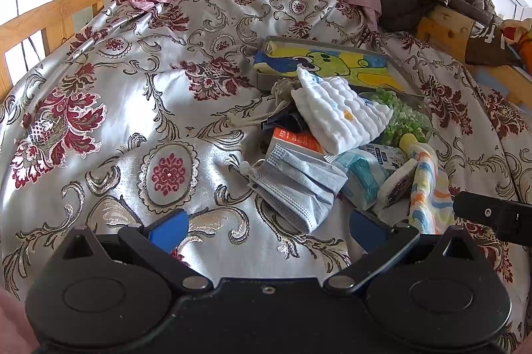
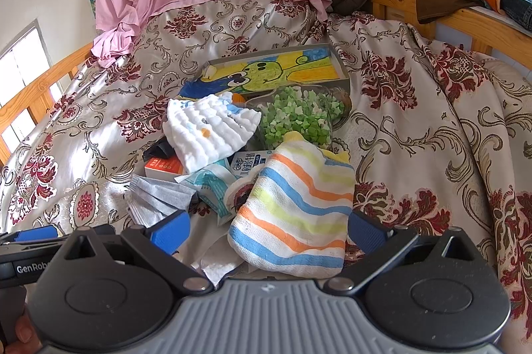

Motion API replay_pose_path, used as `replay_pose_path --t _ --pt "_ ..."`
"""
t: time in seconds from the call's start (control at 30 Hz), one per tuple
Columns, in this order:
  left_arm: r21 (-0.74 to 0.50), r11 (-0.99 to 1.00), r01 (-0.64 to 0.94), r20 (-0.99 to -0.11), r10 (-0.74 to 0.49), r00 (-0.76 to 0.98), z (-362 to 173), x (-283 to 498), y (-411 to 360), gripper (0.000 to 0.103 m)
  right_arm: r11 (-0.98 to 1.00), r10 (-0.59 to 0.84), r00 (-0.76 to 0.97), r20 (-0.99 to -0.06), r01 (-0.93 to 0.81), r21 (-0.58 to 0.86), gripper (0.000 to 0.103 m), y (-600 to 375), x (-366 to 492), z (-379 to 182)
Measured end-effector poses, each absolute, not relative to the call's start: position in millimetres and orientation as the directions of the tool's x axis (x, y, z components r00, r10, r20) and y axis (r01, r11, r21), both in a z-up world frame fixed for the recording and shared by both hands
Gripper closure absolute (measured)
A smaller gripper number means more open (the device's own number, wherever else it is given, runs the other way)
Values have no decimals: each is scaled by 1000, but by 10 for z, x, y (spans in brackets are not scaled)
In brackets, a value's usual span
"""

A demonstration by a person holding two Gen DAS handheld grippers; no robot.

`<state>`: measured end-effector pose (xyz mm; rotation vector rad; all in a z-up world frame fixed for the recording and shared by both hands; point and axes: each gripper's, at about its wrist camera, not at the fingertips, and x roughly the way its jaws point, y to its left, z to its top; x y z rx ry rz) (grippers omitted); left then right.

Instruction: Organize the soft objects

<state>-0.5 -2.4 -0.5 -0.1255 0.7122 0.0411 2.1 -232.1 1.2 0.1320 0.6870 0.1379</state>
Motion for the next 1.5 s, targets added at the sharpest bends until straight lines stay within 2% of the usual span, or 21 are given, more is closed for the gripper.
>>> replay_pose_path --t 1.13,1.3,1.5 --pt "-85 995 -54 -645 -14 764 -87 -72 -65 1 980 182 762 -621 -85 182 0 -2301 21 -13" --pt "-91 992 -85 -663 3 748 -31 -110 -40 1 973 181 753 -632 -46 224 0 -2394 99 -43" --pt "-62 995 -75 -709 9 705 108 -3 32 1 967 244 697 -675 -124 221 0 -2388 453 -94"
